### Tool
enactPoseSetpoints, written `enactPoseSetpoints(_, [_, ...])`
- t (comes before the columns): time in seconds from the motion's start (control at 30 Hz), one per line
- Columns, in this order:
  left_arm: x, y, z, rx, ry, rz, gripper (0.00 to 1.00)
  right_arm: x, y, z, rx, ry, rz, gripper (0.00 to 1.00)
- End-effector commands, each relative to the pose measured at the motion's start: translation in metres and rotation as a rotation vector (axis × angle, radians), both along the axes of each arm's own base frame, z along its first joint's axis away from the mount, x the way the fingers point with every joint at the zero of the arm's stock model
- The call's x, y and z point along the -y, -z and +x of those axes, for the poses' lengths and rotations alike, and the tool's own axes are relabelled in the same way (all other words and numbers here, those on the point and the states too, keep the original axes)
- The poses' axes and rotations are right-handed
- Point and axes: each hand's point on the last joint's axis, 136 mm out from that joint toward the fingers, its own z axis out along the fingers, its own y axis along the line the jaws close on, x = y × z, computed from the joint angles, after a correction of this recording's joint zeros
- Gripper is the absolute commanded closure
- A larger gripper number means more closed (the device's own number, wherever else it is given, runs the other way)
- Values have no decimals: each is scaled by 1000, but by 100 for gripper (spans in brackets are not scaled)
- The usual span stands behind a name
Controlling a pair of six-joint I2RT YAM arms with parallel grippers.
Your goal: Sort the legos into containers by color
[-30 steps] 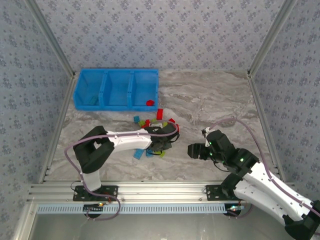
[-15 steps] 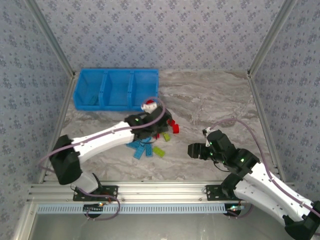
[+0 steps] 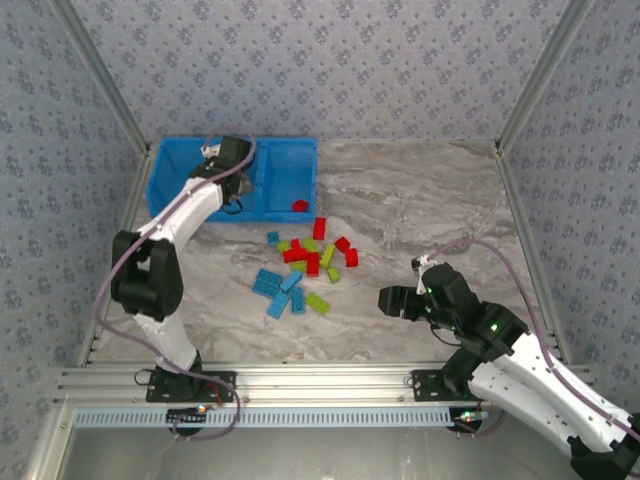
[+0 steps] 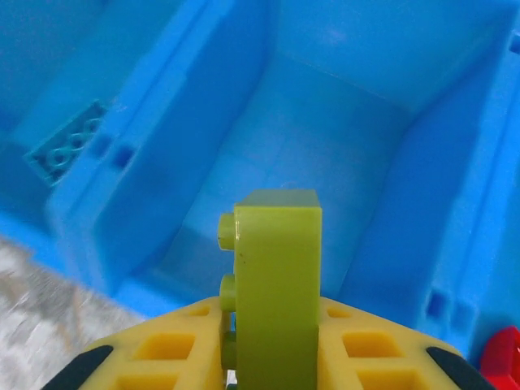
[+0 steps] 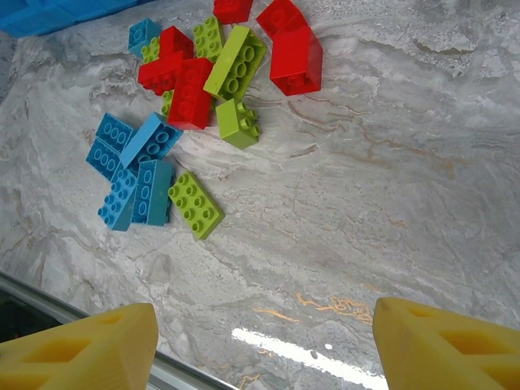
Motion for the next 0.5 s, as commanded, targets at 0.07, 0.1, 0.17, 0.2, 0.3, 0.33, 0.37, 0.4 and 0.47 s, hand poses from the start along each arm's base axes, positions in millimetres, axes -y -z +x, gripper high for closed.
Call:
enactPoseSetpoints(0.07, [17,8,36,-28,147,-43,67,6,1,-8,-37,13,-1,27])
enactPoseSetpoints(0.1, [18,9,38,-32,151,-36,65,8,0,-9,-38,15,-3,27])
enactPoseSetpoints(0.17, [15,9,41,-36,148,-24,60,10,1,-11,-40,20,-7,27])
enactPoseSetpoints(0.2, [14,6,40,-36,147,-21,60,11,1,-12,-40,22,-8,27])
enactPoseSetpoints(0.3, [16,-5,33,-29,150,-45,58,11,0,-8,-27,32,-5,26])
enactPoseSetpoints(0.33, [18,-13,28,-24,157,-62,58,9,-1,-5,-16,35,5,26])
enactPoseSetpoints(0.37, [19,-24,20,-11,157,-72,59,6,-3,-2,-2,34,15,26])
enactPoseSetpoints(0.4, [21,-33,12,5,160,-82,59,3,-6,2,14,31,24,25])
enactPoseSetpoints(0.47, [30,-65,-13,71,180,-127,61,-4,-10,14,42,35,27,25])
